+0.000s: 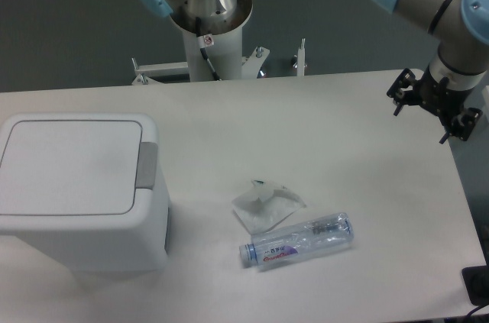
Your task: Open the trash can
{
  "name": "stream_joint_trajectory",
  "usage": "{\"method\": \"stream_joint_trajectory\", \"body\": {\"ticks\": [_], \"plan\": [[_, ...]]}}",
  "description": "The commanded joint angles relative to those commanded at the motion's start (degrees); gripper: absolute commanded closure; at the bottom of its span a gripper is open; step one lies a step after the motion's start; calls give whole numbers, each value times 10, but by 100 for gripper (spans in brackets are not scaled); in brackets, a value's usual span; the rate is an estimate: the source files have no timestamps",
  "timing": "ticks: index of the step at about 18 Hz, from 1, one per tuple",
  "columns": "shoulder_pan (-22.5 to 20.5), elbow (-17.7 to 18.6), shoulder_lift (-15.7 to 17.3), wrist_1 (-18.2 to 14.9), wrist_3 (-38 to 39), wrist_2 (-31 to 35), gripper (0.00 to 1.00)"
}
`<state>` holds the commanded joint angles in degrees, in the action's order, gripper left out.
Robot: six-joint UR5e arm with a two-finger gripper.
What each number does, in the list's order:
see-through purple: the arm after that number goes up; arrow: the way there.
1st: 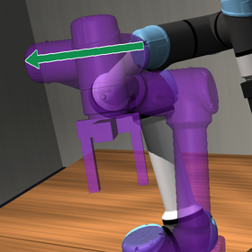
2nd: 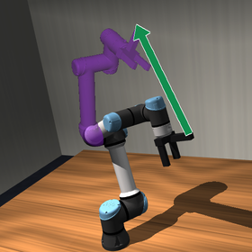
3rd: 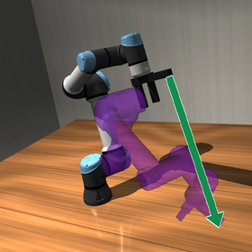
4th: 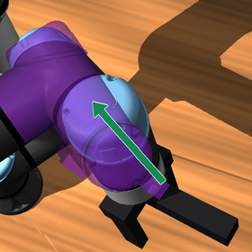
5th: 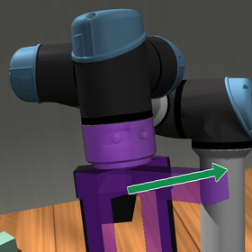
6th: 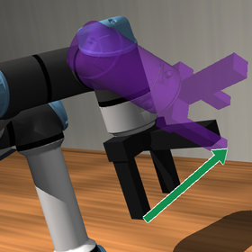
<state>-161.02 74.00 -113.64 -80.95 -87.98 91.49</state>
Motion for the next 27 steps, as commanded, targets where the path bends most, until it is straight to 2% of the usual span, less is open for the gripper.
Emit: {"method": "stream_joint_trajectory", "body": {"ticks": [6,10,13,17,19,21,23,24,27], "plan": [[3,2,2,-1,6,-4,0],[5,0,7,0,48,-32,0],[3,3,24,0,84,-92,0],[5,4,37,0,117,-130,0],[9,4,48,0,157,-175,0],[26,4,55,4,246,-269,0],[52,3,62,4,272,-274,0],[65,1,63,4,312,-277,0],[74,4,75,4,366,-297,0]]}}
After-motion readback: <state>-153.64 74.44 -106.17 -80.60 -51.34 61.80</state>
